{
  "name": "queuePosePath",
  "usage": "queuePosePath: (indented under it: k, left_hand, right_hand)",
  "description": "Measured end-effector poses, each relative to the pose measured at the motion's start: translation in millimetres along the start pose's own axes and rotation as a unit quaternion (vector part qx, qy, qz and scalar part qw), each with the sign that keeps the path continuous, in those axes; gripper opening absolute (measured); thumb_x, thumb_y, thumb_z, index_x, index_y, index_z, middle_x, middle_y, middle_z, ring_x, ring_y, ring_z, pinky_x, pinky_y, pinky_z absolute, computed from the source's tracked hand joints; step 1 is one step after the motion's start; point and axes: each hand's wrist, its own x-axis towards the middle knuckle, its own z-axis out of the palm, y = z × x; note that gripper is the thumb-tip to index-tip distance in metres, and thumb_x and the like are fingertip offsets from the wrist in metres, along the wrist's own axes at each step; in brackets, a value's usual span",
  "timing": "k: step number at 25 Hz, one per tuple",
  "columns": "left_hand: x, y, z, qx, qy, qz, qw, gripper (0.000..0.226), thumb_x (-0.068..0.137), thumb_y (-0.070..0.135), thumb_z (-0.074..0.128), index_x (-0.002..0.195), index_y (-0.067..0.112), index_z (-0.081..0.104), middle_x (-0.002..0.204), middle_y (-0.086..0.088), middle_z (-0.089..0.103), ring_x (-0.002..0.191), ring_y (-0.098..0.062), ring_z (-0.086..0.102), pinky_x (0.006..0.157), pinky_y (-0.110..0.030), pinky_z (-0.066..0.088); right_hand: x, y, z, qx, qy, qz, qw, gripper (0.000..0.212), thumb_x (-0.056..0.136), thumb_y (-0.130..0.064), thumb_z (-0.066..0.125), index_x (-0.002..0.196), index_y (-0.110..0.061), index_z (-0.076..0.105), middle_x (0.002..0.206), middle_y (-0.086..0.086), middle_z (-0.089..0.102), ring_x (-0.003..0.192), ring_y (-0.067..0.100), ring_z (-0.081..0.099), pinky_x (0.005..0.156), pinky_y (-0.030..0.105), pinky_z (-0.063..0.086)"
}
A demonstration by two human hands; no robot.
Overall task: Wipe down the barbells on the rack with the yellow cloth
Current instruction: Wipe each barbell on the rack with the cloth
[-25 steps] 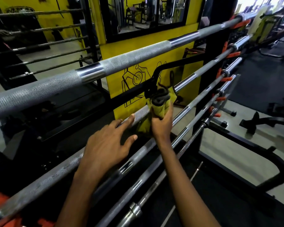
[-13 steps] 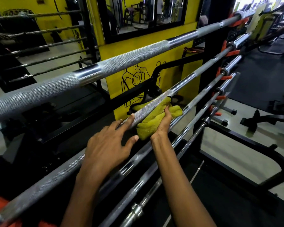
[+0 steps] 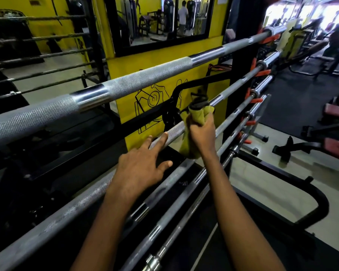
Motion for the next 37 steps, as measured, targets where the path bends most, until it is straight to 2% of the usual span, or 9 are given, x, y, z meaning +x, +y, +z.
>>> queuePosePath:
  k: [8,13,17,22,26,28,31,34,37]
  left_hand:
    - [27,18,5,0.000,0.082,0.011,0.997,0.062,0.099,0.056,0.028,0.153,0.037,0.002,0.137,-0.004,0.049,0.114,-0.027,0.055,0.080,-0.041,0.050]
    - [18,23,13,0.036,0.173,0.033,0.984,0.053,0.103,0.045,0.025,0.153,0.037,0.010,0.127,0.005,0.057,0.101,-0.019,0.060,0.067,-0.033,0.047]
    - [20,26,10,0.039,0.175,0.011,0.984,0.051,0.102,0.047,0.025,0.152,0.042,0.015,0.119,0.006,0.060,0.095,-0.019,0.063,0.060,-0.032,0.045]
    - [22,26,6,0.040,0.140,-0.024,0.989,0.052,0.100,0.052,0.024,0.150,0.050,0.008,0.115,0.006,0.060,0.096,-0.019,0.062,0.065,-0.034,0.046]
    - [38,37,-6,-0.055,0.073,-0.103,0.991,0.052,0.100,0.042,0.036,0.148,0.051,0.018,0.135,0.003,0.055,0.117,-0.024,0.054,0.087,-0.039,0.046]
    - [55,50,-4,-0.052,0.095,-0.091,0.990,0.053,0.098,0.033,0.039,0.150,0.039,0.029,0.149,0.006,0.044,0.124,-0.024,0.048,0.095,-0.039,0.044]
    - [72,59,10,-0.035,0.120,-0.057,0.991,0.054,0.099,0.040,0.034,0.152,0.036,0.023,0.156,0.009,0.032,0.130,-0.021,0.046,0.097,-0.038,0.044]
    - [71,59,26,0.045,0.146,-0.044,0.987,0.055,0.101,0.051,0.022,0.153,0.038,0.012,0.157,0.007,0.031,0.127,-0.021,0.049,0.091,-0.037,0.048]
    - [70,60,25,0.045,0.135,-0.057,0.988,0.054,0.101,0.051,0.023,0.153,0.040,0.011,0.158,0.007,0.028,0.126,-0.022,0.050,0.091,-0.038,0.048]
  right_hand:
    - [5,13,-21,-0.080,-0.090,-0.160,0.980,0.048,0.073,-0.021,0.072,0.117,-0.018,0.053,0.103,-0.002,0.063,0.091,0.007,0.061,0.080,0.021,0.053]
    - [37,1,-14,0.103,0.036,0.110,0.988,0.049,0.094,-0.034,0.067,0.136,-0.014,0.051,0.106,-0.013,0.064,0.095,0.005,0.062,0.101,0.040,0.048]
    - [24,9,6,0.417,-0.009,0.279,0.865,0.054,0.092,-0.054,0.060,0.129,-0.015,0.063,0.116,0.008,0.070,0.112,0.029,0.065,0.096,0.044,0.052]
    - [23,11,10,0.546,-0.009,0.294,0.784,0.042,0.100,-0.052,0.045,0.097,-0.017,0.068,0.084,0.005,0.072,0.084,0.024,0.068,0.078,0.037,0.054]
    - [23,19,-4,0.457,-0.068,0.315,0.829,0.052,0.096,-0.056,0.051,0.125,-0.014,0.062,0.110,0.012,0.072,0.101,0.030,0.068,0.088,0.045,0.056]
    - [24,23,-13,0.324,-0.041,0.288,0.900,0.053,0.094,-0.047,0.063,0.135,-0.015,0.054,0.127,0.013,0.065,0.116,0.032,0.063,0.097,0.045,0.052]
    - [28,28,-20,0.046,-0.027,0.071,0.996,0.078,0.086,-0.038,0.072,0.150,-0.021,0.032,0.146,0.004,0.047,0.130,0.025,0.051,0.107,0.041,0.043]
    - [50,41,-22,-0.001,-0.088,-0.028,0.996,0.107,0.072,-0.066,0.069,0.156,-0.032,0.013,0.157,-0.001,0.036,0.140,0.024,0.042,0.115,0.054,0.035]
    - [97,43,-30,-0.033,-0.057,-0.016,0.998,0.108,0.063,-0.077,0.062,0.153,-0.025,0.029,0.149,0.002,0.045,0.136,0.026,0.046,0.112,0.057,0.039]
